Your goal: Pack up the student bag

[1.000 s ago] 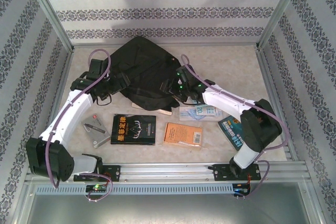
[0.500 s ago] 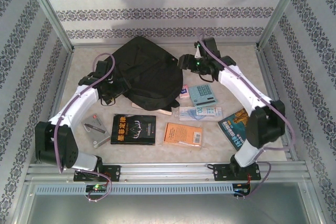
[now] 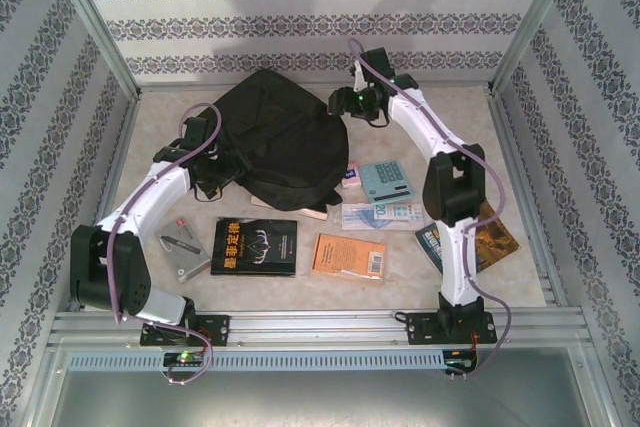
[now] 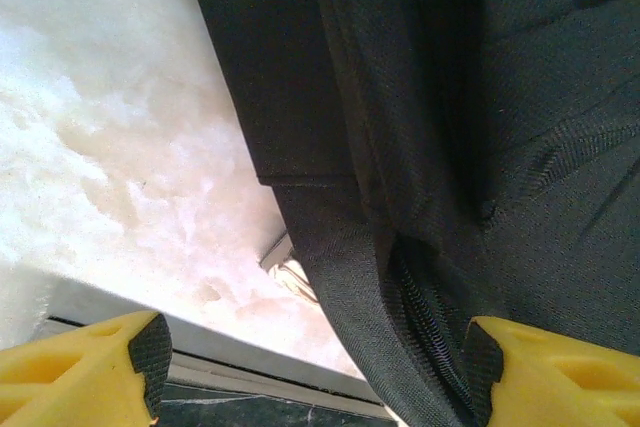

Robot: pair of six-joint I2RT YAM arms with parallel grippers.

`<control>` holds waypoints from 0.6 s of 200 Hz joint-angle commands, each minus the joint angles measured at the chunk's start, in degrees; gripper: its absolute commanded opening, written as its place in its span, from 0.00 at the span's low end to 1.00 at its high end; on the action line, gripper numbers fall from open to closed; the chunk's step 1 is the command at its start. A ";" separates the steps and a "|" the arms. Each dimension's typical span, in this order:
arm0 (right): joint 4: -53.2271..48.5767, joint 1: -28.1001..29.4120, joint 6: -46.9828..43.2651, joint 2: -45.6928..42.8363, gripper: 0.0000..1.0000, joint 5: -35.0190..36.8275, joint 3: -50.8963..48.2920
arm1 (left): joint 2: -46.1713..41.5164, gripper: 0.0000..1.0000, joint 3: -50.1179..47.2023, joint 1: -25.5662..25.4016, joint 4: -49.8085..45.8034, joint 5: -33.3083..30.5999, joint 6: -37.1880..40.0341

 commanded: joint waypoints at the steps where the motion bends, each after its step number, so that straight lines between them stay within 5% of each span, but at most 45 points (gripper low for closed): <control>1: -4.49 0.24 -0.93 6.33 0.66 -5.00 7.27 | 3.02 0.76 0.97 0.56 1.51 -0.52 -0.47; 27: -6.60 0.09 -0.11 12.51 0.54 -6.61 14.29 | 7.61 0.75 3.91 0.56 1.95 0.53 -0.81; 69: -6.79 0.07 0.99 12.59 0.09 -6.59 16.11 | 12.58 0.74 9.44 0.56 2.26 1.36 -1.11; 98: -3.52 -0.31 4.72 5.84 0.09 -9.29 11.76 | 13.60 0.75 14.56 0.68 1.70 0.08 0.01; 120: 1.91 0.03 12.49 -2.02 0.18 -10.59 2.23 | 15.98 0.77 21.36 1.00 -1.23 1.12 1.01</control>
